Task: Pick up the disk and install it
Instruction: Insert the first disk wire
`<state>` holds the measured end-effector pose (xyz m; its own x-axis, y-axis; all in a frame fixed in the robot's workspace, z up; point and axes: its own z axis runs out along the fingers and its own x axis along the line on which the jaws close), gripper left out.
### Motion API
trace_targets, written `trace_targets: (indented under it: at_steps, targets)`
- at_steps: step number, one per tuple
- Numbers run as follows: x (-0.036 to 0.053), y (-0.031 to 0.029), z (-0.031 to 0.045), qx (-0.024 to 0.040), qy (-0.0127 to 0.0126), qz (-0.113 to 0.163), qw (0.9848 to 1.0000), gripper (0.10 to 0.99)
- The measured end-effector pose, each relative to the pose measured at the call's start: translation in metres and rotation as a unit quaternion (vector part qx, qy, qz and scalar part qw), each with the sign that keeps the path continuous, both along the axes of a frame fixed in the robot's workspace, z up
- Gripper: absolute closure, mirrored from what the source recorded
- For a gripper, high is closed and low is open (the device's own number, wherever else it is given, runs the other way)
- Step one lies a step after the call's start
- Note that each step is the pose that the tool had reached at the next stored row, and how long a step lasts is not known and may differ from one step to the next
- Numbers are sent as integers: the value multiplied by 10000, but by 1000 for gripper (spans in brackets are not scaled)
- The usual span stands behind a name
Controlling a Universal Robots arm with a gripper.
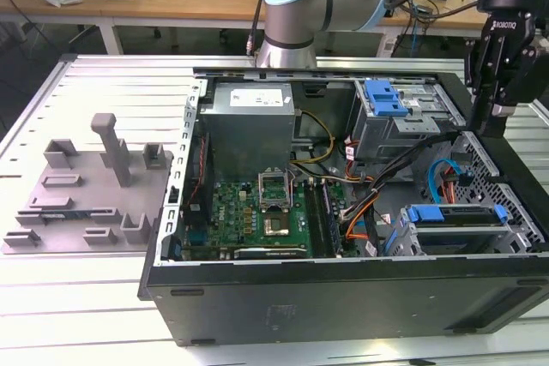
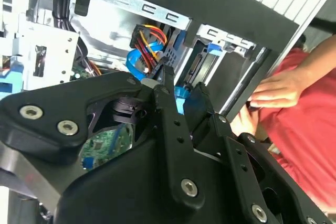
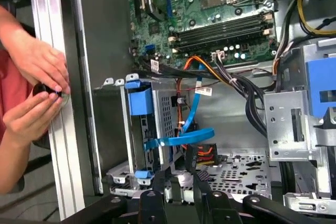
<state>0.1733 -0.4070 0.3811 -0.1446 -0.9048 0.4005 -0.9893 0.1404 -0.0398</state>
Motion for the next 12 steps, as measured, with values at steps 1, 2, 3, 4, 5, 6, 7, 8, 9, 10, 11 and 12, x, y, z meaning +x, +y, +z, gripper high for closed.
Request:
trace_targets:
  at_steps: [1,2,3,4,5,6,7,8,9,10,11,12]
  targets:
    - [0,1,-18,0,-1,-106,9999,733]
    - [0,1,-31,0,-1,-160,9999,733]
    - [0,2,-43,0,-1,-202,9998,733]
    - [0,3,-56,0,-1,-249,9997,733]
    - [0,6,-71,-1,-1,-291,9996,733]
    - [0,10,-86,-1,-2,-324,9995,733]
    - [0,17,-99,-2,-2,-347,9994,733]
    - [0,33,-124,0,-1,-371,9993,733]
    - [-1,39,-136,0,-2,-377,9993,733]
    - [-1,46,-146,0,-3,-379,9993,733]
    - [0,57,-162,0,-4,-380,9993,733]
    - [0,62,-172,0,-5,-382,9993,733]
